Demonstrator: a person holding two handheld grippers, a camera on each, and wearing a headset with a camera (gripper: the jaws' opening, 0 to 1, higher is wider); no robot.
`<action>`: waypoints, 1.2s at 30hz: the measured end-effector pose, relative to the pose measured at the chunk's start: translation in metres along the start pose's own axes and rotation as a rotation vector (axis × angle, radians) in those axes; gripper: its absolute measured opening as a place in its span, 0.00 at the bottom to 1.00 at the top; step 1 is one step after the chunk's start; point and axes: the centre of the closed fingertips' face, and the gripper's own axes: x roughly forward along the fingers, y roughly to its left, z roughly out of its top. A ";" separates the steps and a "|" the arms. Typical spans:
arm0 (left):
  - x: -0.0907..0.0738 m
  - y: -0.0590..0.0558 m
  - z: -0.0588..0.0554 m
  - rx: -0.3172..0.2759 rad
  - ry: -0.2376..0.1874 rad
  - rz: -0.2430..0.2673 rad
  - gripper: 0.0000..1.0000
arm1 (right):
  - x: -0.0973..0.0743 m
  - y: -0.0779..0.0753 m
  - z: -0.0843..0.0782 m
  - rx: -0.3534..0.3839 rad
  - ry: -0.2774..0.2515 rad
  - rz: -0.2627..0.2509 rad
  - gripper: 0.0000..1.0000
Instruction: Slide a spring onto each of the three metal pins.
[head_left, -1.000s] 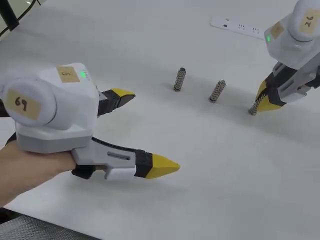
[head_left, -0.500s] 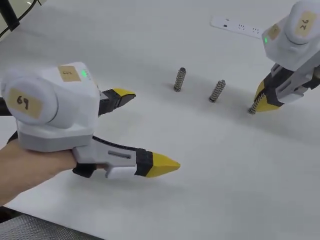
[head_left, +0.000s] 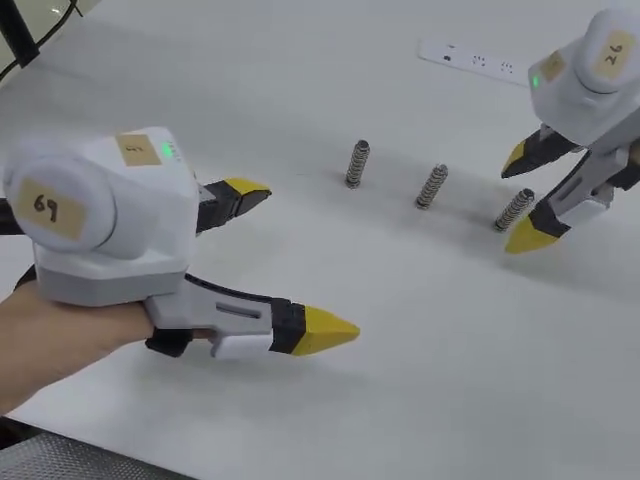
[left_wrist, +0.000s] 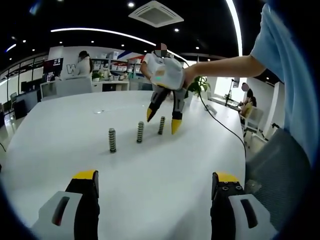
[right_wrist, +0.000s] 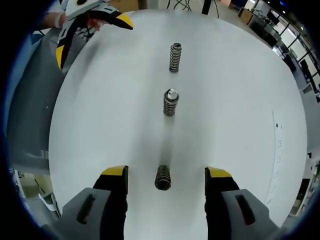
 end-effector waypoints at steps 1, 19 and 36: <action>0.000 0.000 0.000 0.000 0.000 -0.001 0.91 | 0.000 0.000 0.001 0.010 -0.009 -0.001 0.65; -0.004 0.007 0.004 0.010 -0.001 0.004 0.91 | -0.003 0.006 0.013 0.113 -0.161 -0.082 0.99; -0.007 0.005 0.014 0.028 -0.021 0.003 0.92 | -0.037 0.027 0.021 0.327 -0.428 -0.278 1.00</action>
